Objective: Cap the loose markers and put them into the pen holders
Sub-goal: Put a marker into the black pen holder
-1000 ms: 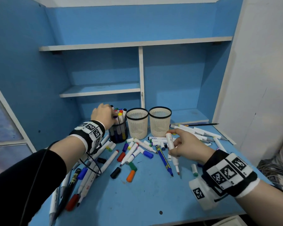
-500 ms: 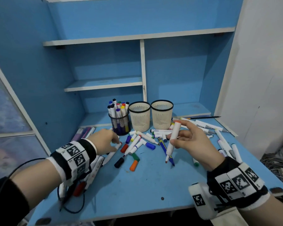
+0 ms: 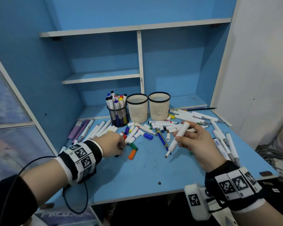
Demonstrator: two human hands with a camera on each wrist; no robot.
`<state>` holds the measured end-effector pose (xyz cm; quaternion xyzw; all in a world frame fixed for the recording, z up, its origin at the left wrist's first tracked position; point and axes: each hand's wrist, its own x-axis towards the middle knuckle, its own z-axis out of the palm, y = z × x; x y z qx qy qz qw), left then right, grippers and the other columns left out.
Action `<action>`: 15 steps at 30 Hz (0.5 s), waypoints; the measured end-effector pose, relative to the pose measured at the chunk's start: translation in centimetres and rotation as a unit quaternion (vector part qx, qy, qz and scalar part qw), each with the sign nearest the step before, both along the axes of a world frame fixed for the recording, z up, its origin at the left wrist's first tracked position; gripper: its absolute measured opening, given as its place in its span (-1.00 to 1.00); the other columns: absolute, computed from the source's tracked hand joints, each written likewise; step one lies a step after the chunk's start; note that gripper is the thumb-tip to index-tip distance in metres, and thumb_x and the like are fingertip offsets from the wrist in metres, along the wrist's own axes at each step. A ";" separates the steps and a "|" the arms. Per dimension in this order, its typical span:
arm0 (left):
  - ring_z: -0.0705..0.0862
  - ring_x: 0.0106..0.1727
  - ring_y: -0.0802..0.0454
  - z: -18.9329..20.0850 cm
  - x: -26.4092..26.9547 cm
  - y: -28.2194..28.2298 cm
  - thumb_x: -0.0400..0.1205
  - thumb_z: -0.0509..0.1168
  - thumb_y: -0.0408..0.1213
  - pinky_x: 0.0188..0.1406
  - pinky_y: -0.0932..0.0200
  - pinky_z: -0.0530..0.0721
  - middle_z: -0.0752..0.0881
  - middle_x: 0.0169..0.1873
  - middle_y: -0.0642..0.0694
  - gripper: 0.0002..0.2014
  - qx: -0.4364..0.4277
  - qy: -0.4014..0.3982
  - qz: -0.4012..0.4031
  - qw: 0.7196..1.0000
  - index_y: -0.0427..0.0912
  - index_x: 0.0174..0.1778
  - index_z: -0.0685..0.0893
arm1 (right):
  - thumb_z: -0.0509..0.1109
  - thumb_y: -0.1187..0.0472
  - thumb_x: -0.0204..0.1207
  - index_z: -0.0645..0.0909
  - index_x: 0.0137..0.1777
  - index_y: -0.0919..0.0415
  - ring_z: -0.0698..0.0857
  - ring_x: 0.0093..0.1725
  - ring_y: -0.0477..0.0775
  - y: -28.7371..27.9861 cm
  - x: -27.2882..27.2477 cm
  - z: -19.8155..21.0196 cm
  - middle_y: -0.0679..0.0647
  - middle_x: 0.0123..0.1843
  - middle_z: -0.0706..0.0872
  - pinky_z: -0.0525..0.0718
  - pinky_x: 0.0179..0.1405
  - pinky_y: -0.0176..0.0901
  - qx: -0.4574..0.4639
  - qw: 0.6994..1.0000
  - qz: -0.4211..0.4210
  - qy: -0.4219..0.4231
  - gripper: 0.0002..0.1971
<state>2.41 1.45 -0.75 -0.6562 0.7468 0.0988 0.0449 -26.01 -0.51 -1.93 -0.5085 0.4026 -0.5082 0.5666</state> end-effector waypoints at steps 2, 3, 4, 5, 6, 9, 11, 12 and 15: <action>0.58 -0.14 0.18 -0.3 -1.2 0.2 0.53 0.39 -0.14 -0.11 0.35 0.52 0.72 -0.02 0.04 -0.75 0.025 0.027 -0.046 0.998 -0.06 0.11 0.73 | 0.43 0.55 0.40 0.52 0.29 0.20 0.78 -0.15 0.01 0.2 0.2 -0.2 0.12 -0.20 0.84 0.65 -0.19 -0.12 0.008 1.000 0.000 -0.005 -0.52; 0.59 -0.15 0.19 -0.4 -1.8 0.3 0.53 0.39 -0.12 -0.12 0.35 0.54 0.72 -0.06 0.06 -0.78 0.038 0.033 -0.068 0.996 -0.04 0.07 0.74 | 0.43 0.55 0.40 0.52 0.30 0.22 0.78 -0.13 0.05 0.3 0.3 -0.3 0.15 -0.17 0.84 0.64 -0.20 -0.11 0.012 1.000 0.003 -0.007 -0.52; 0.62 -0.16 0.18 -0.6 -2.3 0.4 0.53 0.39 -0.13 -0.11 0.32 0.58 0.73 -0.08 0.08 -0.80 0.047 0.035 -0.085 0.995 -0.03 0.04 0.74 | 0.43 0.55 0.40 0.52 0.29 0.23 0.77 -0.10 0.11 0.5 0.5 -0.5 0.17 -0.15 0.84 0.64 -0.20 -0.11 0.017 1.000 0.006 -0.010 -0.52; 0.64 -0.14 0.16 -0.7 -2.7 0.4 0.53 0.39 -0.13 -0.08 0.28 0.62 0.74 -0.09 0.07 -0.82 0.051 0.033 -0.095 0.994 -0.03 0.02 0.74 | 0.43 0.56 0.40 0.52 0.28 0.23 0.76 -0.08 0.17 0.7 0.7 -0.6 0.20 -0.13 0.83 0.64 -0.20 -0.10 0.021 1.000 0.009 -0.013 -0.53; 0.65 -0.13 0.14 -0.9 -3.0 0.4 0.53 0.38 -0.14 -0.05 0.24 0.64 0.75 -0.09 0.06 -0.82 0.049 0.029 -0.098 0.994 -0.03 0.03 0.73 | 0.42 0.57 0.40 0.52 0.27 0.23 0.74 -0.07 0.23 0.9 0.9 -0.7 0.22 -0.14 0.83 0.64 -0.20 -0.08 0.024 1.000 0.013 -0.015 -0.54; 0.67 -0.10 0.10 -0.9 -3.3 0.0 0.54 0.37 -0.14 -0.02 0.20 0.66 0.76 -0.08 0.02 -0.83 0.041 0.029 -0.085 0.995 -0.04 0.02 0.73 | 0.40 0.59 0.41 0.51 0.26 0.22 0.66 -0.10 0.24 1.3 1.3 -1.0 0.18 -0.21 0.83 0.62 -0.19 -0.05 0.031 0.999 0.025 -0.019 -0.54; 0.63 -0.16 0.14 -0.7 -3.5 -0.1 0.55 0.37 -0.14 -0.16 0.37 0.59 0.77 -0.09 0.00 -0.84 0.043 0.036 -0.078 0.995 -0.05 0.00 0.75 | 0.40 0.59 0.42 0.51 0.24 0.16 0.68 -0.06 0.25 1.3 1.4 -1.2 0.14 -0.22 0.84 0.62 -0.18 -0.07 0.036 0.999 0.027 -0.019 -0.53; 0.61 -0.19 0.17 -0.7 -3.6 -0.2 0.55 0.38 -0.15 -0.25 0.45 0.52 0.77 -0.09 0.00 -0.84 0.045 0.037 -0.076 0.995 -0.06 -0.01 0.77 | 0.40 0.59 0.42 0.51 0.23 0.14 0.70 -0.02 0.26 1.3 1.4 -1.3 0.14 -0.21 0.84 0.63 -0.18 -0.07 0.038 0.999 0.026 -0.020 -0.53; 0.58 -0.21 0.17 -0.5 -3.9 -0.5 0.55 0.39 -0.18 -0.30 0.47 0.45 0.79 -0.07 -0.02 -0.83 0.053 0.032 -0.065 0.996 -0.11 0.00 0.79 | 0.40 0.59 0.42 0.53 0.17 0.09 0.72 0.00 0.28 1.2 1.5 -1.2 0.16 -0.20 0.84 0.63 -0.17 -0.05 0.039 0.999 0.025 -0.025 -0.55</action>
